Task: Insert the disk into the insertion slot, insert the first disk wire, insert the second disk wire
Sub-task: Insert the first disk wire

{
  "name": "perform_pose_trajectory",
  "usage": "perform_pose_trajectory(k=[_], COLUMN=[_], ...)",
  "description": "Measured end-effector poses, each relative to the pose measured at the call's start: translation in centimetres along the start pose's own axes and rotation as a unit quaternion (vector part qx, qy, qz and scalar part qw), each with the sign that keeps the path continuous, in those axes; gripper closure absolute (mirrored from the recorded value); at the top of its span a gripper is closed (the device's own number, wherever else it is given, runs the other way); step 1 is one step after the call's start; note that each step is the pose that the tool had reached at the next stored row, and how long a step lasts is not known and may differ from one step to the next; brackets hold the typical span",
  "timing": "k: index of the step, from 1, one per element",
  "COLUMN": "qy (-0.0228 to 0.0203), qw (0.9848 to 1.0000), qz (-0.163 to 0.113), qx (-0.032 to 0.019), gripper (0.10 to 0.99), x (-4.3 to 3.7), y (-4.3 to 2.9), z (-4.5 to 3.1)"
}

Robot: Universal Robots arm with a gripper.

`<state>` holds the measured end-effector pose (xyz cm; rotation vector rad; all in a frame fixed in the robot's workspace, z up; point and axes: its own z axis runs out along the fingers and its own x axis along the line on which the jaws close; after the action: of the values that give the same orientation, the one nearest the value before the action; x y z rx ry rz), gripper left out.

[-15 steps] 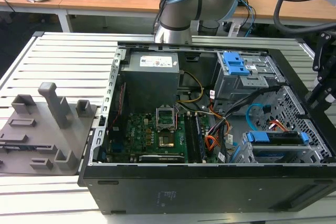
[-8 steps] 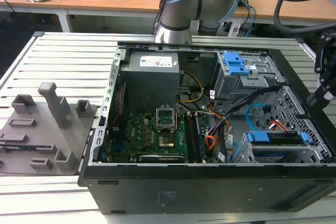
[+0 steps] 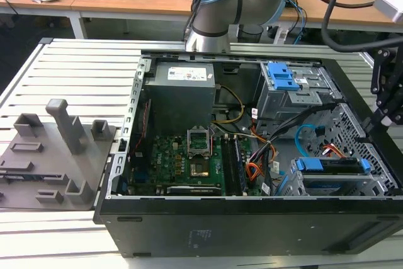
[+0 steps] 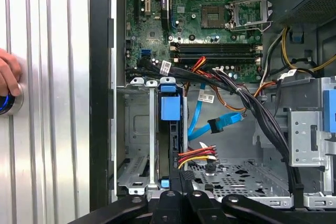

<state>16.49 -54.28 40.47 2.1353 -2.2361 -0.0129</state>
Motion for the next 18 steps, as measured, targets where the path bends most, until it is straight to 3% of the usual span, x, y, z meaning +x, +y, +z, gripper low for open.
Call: perform_pose_trajectory(k=[9,11,18], qy=[0.0000,0.0001,0.0000], qw=[1.0000,1.0000,1.0000], qz=[0.000,0.000,0.000], qx=[0.0000,0.0000,0.0000], gripper=[0.980,0.980,0.980], x=[0.05,0.05,0.05], y=[1.80,2.42,2.60], z=[1.22,2.38,2.43])
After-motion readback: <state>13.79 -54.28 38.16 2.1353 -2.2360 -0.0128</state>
